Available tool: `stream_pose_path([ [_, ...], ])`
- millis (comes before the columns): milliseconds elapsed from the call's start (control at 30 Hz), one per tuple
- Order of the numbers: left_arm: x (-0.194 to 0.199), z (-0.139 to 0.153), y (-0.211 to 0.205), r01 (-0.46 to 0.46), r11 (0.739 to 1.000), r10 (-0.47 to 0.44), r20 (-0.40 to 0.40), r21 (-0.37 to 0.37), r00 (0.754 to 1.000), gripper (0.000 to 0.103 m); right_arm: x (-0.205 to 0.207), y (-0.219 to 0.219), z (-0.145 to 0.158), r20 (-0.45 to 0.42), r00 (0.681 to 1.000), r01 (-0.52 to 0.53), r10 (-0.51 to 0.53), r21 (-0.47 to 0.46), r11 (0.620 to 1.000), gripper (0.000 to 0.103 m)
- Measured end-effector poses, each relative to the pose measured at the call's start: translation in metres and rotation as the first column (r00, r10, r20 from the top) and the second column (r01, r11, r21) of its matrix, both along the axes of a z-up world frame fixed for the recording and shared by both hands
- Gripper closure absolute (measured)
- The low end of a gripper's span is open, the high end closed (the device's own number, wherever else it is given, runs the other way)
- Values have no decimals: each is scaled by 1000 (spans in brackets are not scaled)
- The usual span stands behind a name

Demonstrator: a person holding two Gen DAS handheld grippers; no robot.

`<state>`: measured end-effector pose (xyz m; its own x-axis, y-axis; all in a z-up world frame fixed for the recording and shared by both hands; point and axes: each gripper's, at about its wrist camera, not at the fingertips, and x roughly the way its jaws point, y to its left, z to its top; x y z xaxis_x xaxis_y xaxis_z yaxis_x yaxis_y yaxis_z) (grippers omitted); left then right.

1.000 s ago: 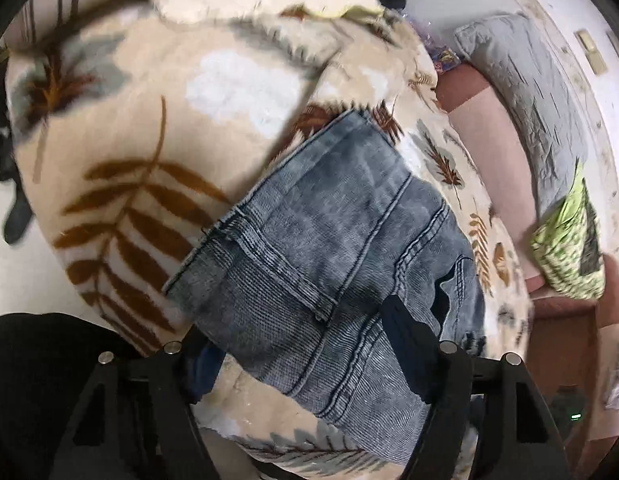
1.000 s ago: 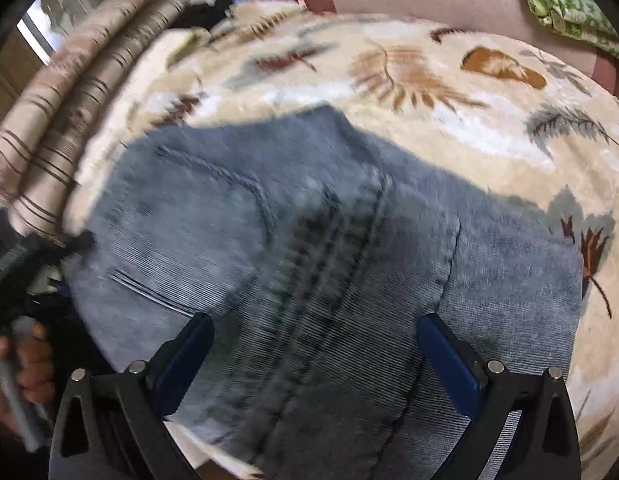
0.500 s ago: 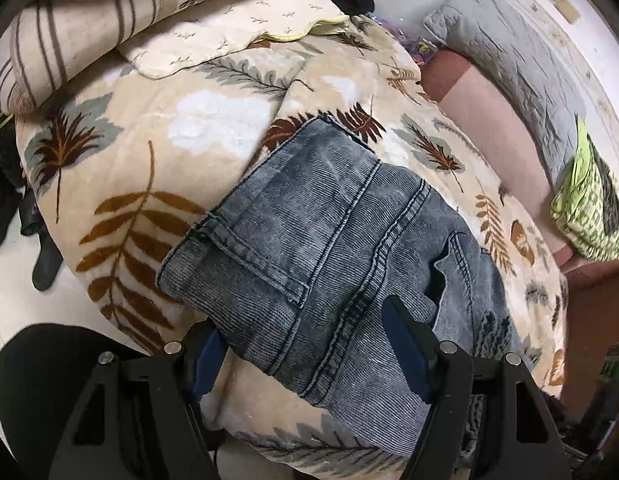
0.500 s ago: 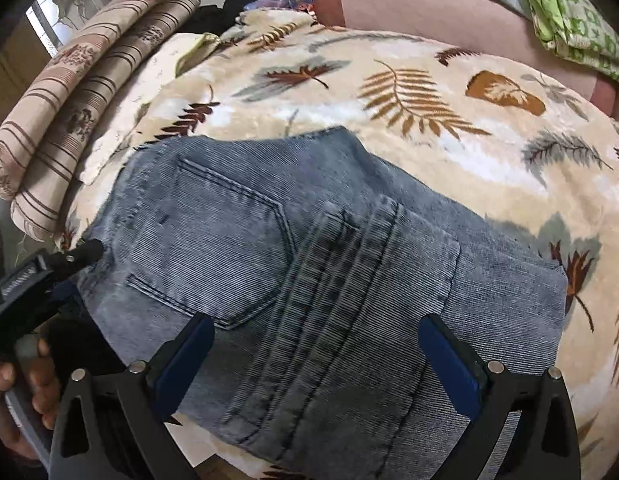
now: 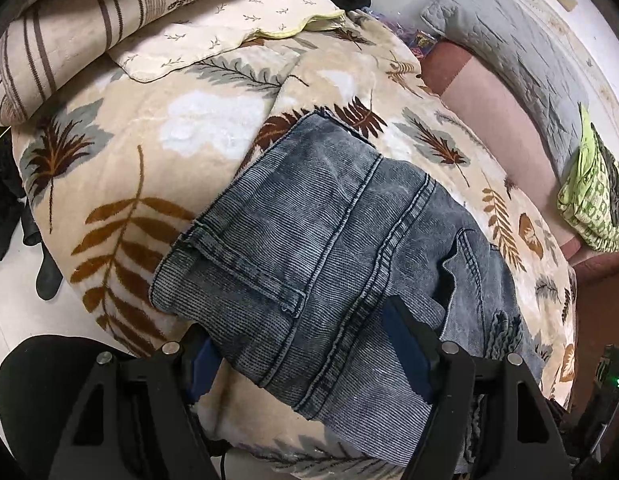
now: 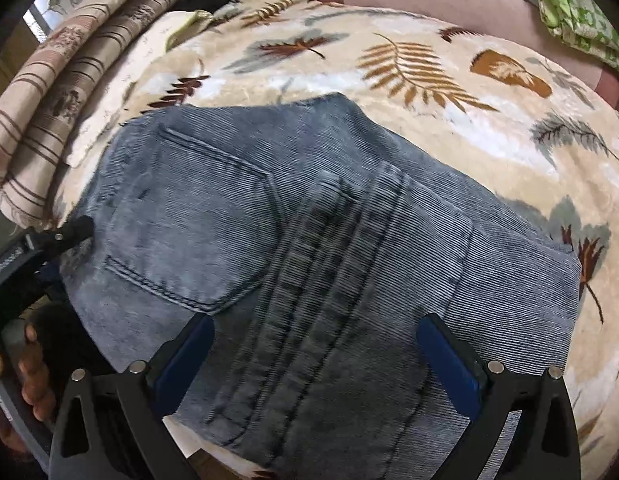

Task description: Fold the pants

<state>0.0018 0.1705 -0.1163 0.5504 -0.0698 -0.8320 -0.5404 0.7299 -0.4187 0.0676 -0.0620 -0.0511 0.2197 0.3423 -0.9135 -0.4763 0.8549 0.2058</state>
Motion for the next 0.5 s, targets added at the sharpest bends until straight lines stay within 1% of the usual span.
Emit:
stream_pose_path([
  [100, 1, 0, 0, 3, 1000, -3, -3, 1, 1000, 26, 0, -3, -2, -6, 1000, 15, -15, 11, 1000, 0],
  [267, 2, -1, -1, -3, 1000, 3, -6, 8, 1000, 26, -2, -3, -5, 4, 1000, 1, -1, 2, 1000, 0],
  [400, 3, -1, -2, -1, 1000, 1, -11, 11, 1000, 25, -2, -5, -5, 4, 1000, 14, -14, 12, 1000, 0],
  [500, 3, -1, -2, -3, 1000, 3, -13, 14, 1000, 25, -3, -4, -6, 14, 1000, 4, -4, -1, 1000, 0],
])
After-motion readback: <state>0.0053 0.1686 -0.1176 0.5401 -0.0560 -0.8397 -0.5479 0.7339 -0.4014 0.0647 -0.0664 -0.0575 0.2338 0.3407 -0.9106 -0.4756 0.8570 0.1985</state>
